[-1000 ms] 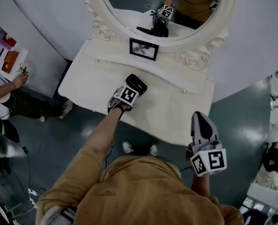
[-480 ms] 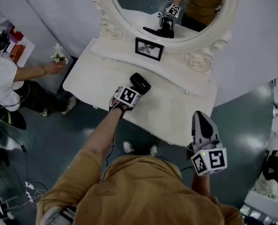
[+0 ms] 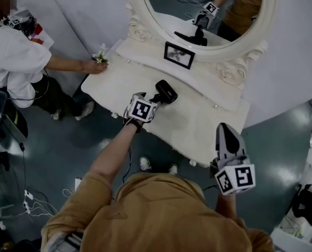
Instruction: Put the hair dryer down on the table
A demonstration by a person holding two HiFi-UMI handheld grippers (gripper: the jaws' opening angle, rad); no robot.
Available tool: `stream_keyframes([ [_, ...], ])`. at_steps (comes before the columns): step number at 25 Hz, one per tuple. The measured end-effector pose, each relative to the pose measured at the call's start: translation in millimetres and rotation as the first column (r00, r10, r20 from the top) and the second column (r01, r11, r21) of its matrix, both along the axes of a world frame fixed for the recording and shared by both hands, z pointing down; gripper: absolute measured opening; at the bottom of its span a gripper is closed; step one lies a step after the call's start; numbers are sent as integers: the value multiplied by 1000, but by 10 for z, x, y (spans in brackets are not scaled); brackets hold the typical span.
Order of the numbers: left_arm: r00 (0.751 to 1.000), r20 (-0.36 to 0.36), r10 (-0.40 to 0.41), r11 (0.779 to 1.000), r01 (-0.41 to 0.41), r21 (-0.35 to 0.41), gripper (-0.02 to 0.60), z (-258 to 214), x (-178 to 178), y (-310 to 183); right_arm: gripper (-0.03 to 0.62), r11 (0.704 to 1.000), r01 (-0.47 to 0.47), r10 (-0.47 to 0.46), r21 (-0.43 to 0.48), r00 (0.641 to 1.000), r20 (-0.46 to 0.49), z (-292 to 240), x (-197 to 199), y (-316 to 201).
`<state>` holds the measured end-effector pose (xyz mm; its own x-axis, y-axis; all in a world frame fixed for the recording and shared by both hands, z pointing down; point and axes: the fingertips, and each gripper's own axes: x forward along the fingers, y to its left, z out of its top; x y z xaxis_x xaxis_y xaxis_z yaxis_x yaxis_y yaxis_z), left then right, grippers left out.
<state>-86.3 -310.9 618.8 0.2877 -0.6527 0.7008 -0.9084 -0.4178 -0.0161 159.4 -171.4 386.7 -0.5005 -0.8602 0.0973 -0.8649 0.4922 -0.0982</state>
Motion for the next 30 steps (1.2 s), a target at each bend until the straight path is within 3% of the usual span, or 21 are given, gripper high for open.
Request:
stream_keyframes([
  [3,999,-10,-42,998,42,48,250,-194,-55,115,3,1000,24,-24,3,1000,4,-13,-9,36],
  [7,996,-6,-84,991,84,105,106,-401,-116,305,3,999,51,-51,7,999,5,-26,-15,75],
  [11,994,9,-112,973,108,206,13,-696,-154,427,3,998,68,-68,8,998,7,-39,7,109],
  [18,985,-56,-166,928,175,330,3,-1160,-270,662,3,998,65,-65,15,998,6,-78,90,121],
  [30,970,-172,-171,814,237,531,3,-2195,-487,1316,3,998,28,-29,63,1000,8,-284,212,32],
])
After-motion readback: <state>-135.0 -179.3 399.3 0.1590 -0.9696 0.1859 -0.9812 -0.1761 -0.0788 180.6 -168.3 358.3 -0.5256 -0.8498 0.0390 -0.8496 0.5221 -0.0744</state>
